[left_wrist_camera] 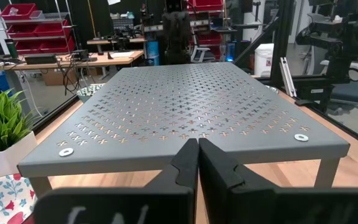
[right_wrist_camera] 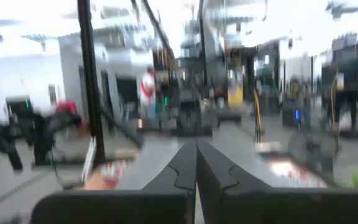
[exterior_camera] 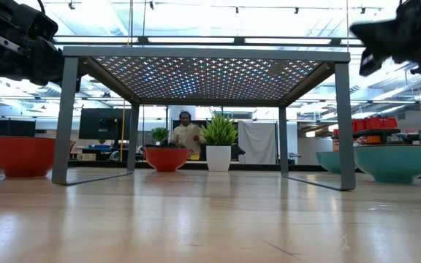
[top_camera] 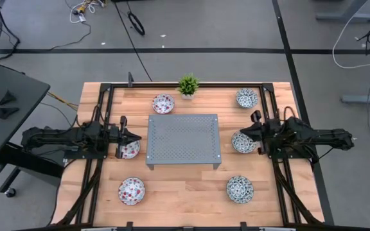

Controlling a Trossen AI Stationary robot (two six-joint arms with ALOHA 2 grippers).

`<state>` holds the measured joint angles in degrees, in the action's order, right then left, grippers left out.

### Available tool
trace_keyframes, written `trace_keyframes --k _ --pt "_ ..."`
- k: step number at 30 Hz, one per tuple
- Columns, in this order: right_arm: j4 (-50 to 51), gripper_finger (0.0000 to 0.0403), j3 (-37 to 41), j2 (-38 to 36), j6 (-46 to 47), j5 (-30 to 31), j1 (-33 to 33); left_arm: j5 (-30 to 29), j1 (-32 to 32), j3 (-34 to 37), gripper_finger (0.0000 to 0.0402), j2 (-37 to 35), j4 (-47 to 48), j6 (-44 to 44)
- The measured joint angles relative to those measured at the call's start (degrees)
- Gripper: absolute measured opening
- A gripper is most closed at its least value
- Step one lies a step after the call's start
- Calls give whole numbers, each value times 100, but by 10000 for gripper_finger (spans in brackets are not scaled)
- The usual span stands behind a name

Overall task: Pick & Place Mini bowls
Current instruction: Put the top blue patterned bowl on the shelf

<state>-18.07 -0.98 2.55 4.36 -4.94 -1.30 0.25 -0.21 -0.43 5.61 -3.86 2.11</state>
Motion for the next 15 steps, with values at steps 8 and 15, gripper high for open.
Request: trace_keyframes --k 8,15 --pt "-1972 11 -1 -2 439 1 0 -1 1 -2 18 0 0 -1" --pt "-3675 11 -1 -2 418 514 0 -1 2 -1 18 -2 0 -2"
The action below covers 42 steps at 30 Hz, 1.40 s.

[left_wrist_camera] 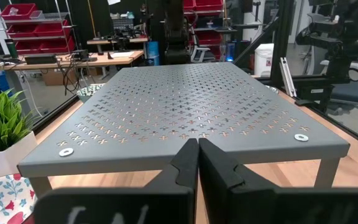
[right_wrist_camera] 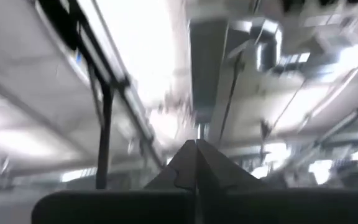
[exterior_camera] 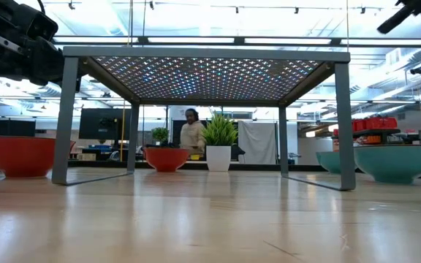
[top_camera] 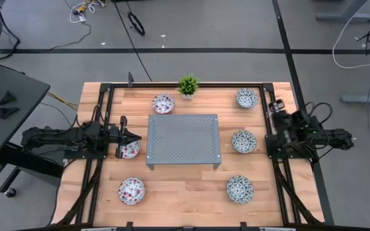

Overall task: Pick & Place Mini bowls
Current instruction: Put the top blue patterned bowl on the shelf

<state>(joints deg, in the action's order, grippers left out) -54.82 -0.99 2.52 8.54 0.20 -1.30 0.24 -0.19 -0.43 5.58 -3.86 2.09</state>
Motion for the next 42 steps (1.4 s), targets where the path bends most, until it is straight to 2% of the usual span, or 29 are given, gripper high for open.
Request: trace_keyframes --k 4,8,12,25,34,42 --pt "-784 11 -69 0 36 621 0 0 -1 0 18 2 0 2" --pt "-833 11 -486 0 14 950 0 0 -1 0 18 0 0 0" --pt "-499 11 -1068 0 -165 978 0 -1 0 -1 18 2 0 0" --pt "1199 11 -3047 113 -624 1588 0 -1 0 -1 18 2 0 0" --pt "2044 11 -4412 1033 -774 1591 0 -1 -2 0 18 0 0 0" --pt "3454 11 -5828 2139 -774 1587 0 -1 -2 -1 18 0 0 0"
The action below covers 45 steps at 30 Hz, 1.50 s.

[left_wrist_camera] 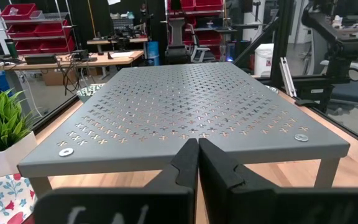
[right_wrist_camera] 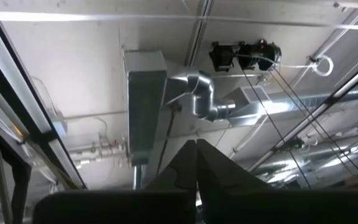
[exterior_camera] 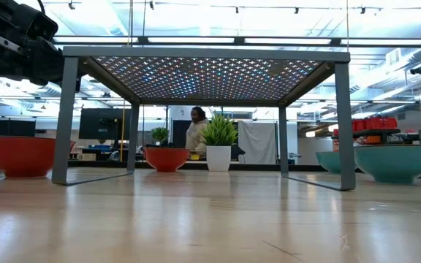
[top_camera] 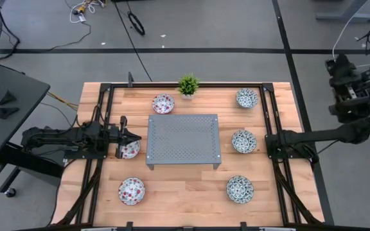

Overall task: Pick & Place Mini bowls
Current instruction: Put the top blue patterned bowl on the shelf

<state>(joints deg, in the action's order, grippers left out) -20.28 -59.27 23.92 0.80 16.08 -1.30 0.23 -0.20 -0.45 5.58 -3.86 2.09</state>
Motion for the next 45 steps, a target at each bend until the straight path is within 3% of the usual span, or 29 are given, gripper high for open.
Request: trace_keyframes --k 16,25,45 --pt "2241 11 -2445 1876 -193 -4 0 1 2 1 18 0 0 1" --pt "3158 11 -3346 2605 -478 2 2 2 0 0 18 0 0 2" --pt "3188 11 -3481 3359 -2238 2448 2 0 0 0 18 1 0 0"
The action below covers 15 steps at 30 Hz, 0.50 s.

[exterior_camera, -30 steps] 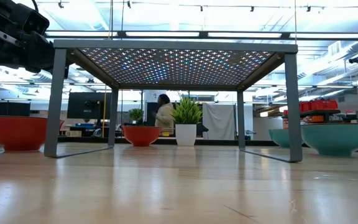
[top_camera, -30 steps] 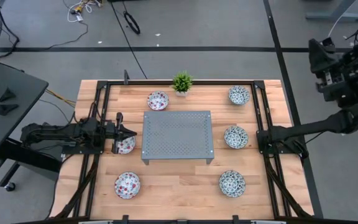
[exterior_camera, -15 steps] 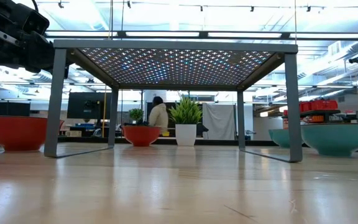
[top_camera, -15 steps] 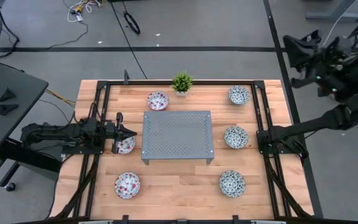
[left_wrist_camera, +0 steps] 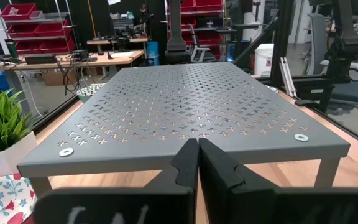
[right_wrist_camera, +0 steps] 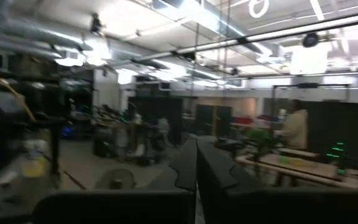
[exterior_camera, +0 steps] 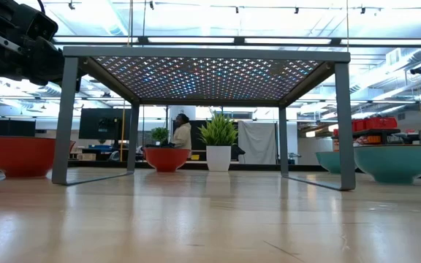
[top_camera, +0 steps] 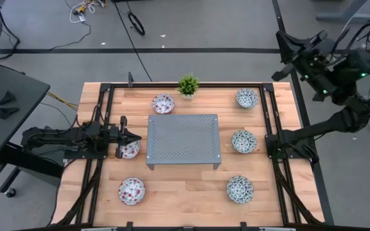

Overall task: Pick & Place Mini bowls
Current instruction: Put the top blue patterned bowl on the shelf

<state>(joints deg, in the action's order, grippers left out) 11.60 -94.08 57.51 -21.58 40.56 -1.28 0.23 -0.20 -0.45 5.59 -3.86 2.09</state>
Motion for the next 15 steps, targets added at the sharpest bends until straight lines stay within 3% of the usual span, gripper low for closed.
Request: trace_keyframes --k 15 --pt "17 11 0 313 -1656 1613 0 0 1 2 18 -1 0 2"
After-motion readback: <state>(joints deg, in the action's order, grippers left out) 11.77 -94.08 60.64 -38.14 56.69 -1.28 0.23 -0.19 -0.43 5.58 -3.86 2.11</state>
